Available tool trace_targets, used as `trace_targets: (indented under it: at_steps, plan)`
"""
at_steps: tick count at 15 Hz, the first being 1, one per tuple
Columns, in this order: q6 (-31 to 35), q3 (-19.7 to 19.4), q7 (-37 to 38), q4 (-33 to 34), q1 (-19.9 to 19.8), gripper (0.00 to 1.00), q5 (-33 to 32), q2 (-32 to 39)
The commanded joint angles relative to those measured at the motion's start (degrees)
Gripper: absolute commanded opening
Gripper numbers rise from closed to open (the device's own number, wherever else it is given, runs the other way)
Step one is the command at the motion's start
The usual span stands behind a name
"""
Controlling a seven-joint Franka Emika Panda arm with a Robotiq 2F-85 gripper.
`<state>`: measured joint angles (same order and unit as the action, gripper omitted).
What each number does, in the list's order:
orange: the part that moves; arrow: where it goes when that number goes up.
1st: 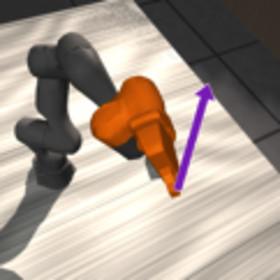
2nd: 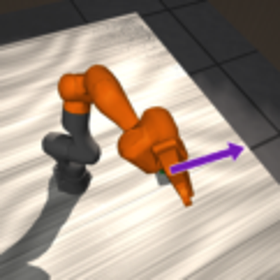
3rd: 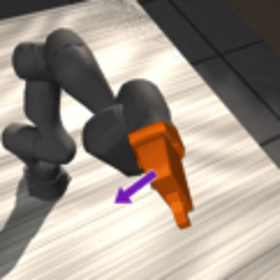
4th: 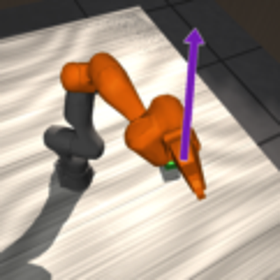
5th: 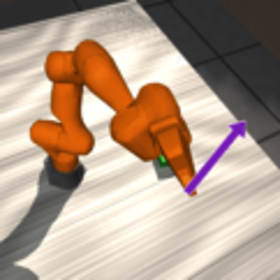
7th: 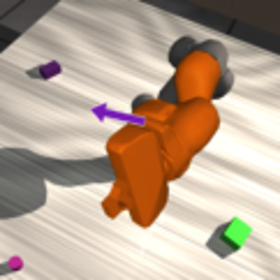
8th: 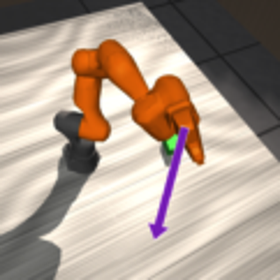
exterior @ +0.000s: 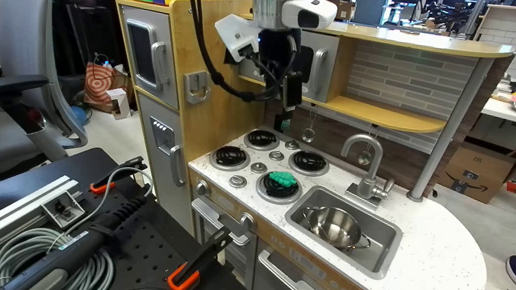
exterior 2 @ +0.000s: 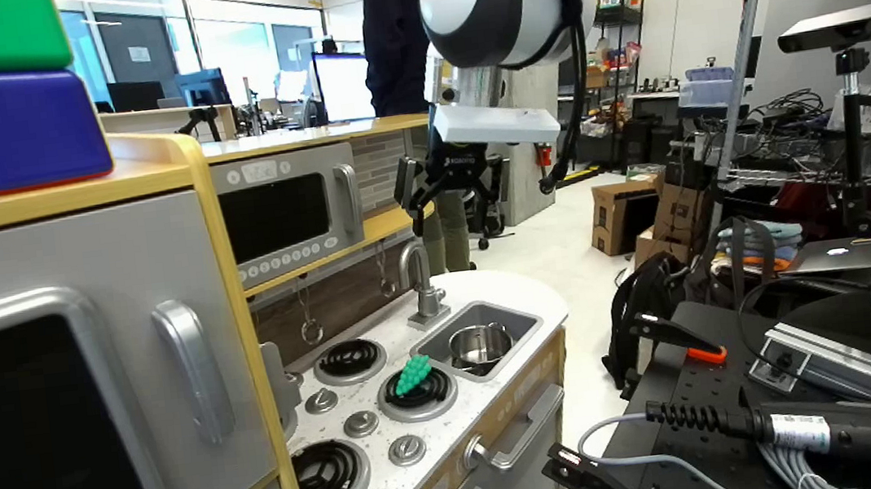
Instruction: Remove the green object from the stove and place it inside the silver pot in the sink
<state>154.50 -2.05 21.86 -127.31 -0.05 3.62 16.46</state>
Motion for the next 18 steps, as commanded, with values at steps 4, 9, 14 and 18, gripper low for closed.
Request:
trace_targets:
  at_steps: [4,9,14,18]
  plan:
    - [2.78,-1.51,4.49,0.06,1.72,1.0,1.62,1.6]
    - [12.15,4.7,6.05,-2.46,-1.03,1.0,18.87,6.87]
    - [7.63,9.68,7.72,-0.19,-2.53,1.0,33.03,12.51]
    - [5.65,9.89,8.89,4.93,-2.92,1.0,42.47,15.87]
